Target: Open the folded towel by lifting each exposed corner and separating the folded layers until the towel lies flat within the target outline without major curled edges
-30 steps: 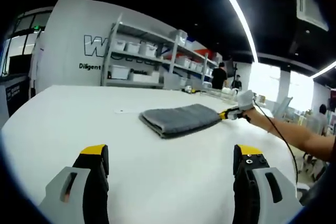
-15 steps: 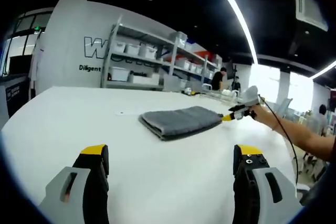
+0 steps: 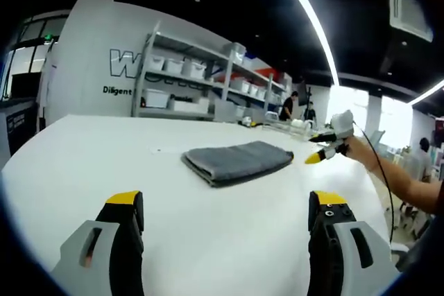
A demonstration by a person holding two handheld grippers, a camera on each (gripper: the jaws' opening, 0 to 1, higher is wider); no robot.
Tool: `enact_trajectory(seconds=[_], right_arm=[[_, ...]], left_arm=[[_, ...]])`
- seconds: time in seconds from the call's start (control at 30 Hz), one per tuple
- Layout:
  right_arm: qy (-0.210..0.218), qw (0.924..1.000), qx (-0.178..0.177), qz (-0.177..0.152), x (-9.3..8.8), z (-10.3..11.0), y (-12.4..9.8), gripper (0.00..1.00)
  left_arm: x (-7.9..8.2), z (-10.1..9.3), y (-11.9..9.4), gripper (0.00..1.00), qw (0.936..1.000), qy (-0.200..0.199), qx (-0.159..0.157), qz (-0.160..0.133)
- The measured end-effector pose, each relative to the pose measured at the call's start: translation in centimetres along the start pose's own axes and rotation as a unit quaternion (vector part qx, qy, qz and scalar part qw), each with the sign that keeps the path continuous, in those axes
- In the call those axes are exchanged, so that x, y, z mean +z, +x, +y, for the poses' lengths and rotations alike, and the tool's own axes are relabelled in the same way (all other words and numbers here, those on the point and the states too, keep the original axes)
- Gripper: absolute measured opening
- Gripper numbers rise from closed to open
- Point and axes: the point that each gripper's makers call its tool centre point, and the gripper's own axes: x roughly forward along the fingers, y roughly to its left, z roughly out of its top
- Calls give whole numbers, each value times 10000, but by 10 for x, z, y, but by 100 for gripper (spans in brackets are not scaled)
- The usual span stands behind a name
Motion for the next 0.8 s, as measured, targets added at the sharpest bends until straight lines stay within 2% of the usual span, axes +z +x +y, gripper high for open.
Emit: enact_trajectory(seconds=[0.13, 0.3, 0.43, 0.8], right_arm=[[-110, 9998, 137, -70, -3, 8, -10, 99], [-77, 9976, 438, -524, 1, 24, -28, 99], [-128, 9953, 571, -768, 2, 35, -42, 99], [-202, 9895, 976, -1044, -4, 64, -63, 99]], left_arm=[[-1, 0, 1, 97, 10000, 14, 2, 21], [-2, -3, 1, 97, 9999, 132, 10, 61], [-5, -3, 2, 97, 9995, 263, 40, 148], [-7, -4, 2, 98, 9996, 187, -19, 190]])
